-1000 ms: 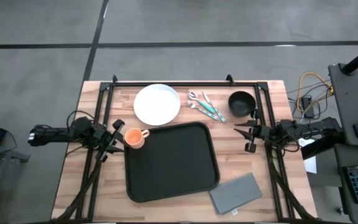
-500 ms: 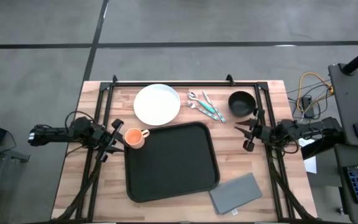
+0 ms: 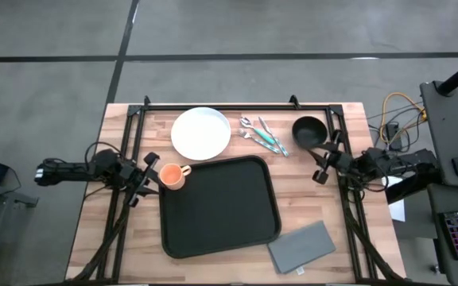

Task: Set up tray
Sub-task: Put the white plate on the black tray to the bottom right of the orange mug

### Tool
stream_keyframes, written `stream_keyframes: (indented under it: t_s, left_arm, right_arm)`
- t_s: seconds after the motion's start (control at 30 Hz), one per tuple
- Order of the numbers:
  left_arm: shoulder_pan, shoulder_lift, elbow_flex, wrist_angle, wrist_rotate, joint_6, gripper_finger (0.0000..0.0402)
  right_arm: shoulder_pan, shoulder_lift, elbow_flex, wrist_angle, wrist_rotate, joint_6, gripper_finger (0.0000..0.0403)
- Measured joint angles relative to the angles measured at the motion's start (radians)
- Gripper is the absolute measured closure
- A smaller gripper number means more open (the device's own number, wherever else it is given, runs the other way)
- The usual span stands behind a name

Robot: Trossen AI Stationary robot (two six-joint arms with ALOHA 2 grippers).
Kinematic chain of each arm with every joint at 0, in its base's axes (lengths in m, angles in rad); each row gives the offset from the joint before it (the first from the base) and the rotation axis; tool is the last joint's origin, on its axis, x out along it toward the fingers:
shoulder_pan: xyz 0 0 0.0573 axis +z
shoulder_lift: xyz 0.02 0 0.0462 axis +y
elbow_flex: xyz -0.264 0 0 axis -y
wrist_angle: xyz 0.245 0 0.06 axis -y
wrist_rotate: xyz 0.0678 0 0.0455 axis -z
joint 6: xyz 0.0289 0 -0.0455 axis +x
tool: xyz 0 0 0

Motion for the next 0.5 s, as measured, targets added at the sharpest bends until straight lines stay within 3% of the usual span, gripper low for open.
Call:
stream_keyframes:
  t_s: [0.13,0.5]
  left_arm:
    - [0.0,0.016,0.0,0.0,0.0,0.0,0.0316]
    - [0.001,0.074,0.0,0.0,0.0,0.02,0.0316]
  right_arm:
    - [-0.015,0.093,0.109,-0.101,0.064,-0.005,0.0335]
    - [-0.15,0.478,0.333,-0.143,0.039,-0.037,0.0335]
